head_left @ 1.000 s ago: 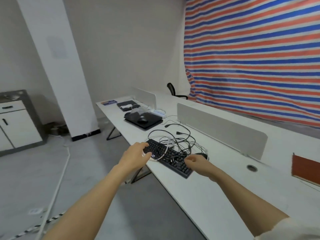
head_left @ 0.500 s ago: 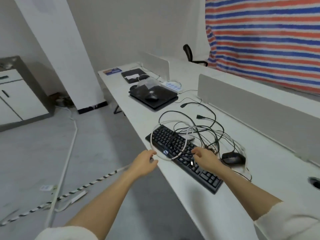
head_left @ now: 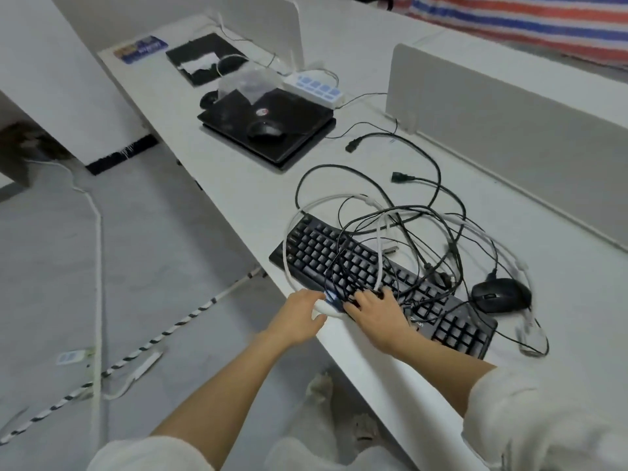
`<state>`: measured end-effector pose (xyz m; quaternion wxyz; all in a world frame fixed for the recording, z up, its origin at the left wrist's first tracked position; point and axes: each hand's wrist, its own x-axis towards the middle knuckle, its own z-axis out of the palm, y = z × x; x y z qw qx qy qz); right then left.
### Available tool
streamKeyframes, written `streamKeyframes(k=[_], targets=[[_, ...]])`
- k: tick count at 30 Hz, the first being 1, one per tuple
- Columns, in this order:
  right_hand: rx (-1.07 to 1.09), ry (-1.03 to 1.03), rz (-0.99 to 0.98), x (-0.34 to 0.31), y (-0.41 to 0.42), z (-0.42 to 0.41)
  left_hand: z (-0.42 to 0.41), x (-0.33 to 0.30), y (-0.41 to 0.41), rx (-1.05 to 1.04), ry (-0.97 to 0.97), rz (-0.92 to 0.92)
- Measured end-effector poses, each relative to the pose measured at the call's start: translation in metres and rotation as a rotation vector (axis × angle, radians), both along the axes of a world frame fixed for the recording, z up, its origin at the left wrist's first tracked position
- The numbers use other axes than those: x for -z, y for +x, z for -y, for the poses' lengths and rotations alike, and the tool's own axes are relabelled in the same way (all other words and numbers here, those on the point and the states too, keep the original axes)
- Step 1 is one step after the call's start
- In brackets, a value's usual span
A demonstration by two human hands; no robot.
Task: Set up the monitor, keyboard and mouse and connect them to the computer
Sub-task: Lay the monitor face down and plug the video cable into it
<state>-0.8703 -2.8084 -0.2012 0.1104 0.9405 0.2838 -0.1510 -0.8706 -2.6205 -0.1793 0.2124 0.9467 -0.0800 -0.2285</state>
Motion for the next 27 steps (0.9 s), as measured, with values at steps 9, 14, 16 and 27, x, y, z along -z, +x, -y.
streamKeyframes(k=[9,14,16,27], targets=[[0.238,0.643,0.499,-0.063,0.059,0.026,0.01,-0.055,0.079,0.19,-0.313,0.17],[0.621,0.896,0.666,-0.121,0.083,0.051,0.058,-0.133,0.127,0.067,-0.687,0.21],[0.736,0.933,0.741,-0.145,0.087,0.064,0.084,-0.166,0.14,0.103,-0.78,0.211],[0.785,1.548,0.649,-0.305,0.084,0.118,0.171,-0.344,0.169,0.124,-1.528,-0.09]])
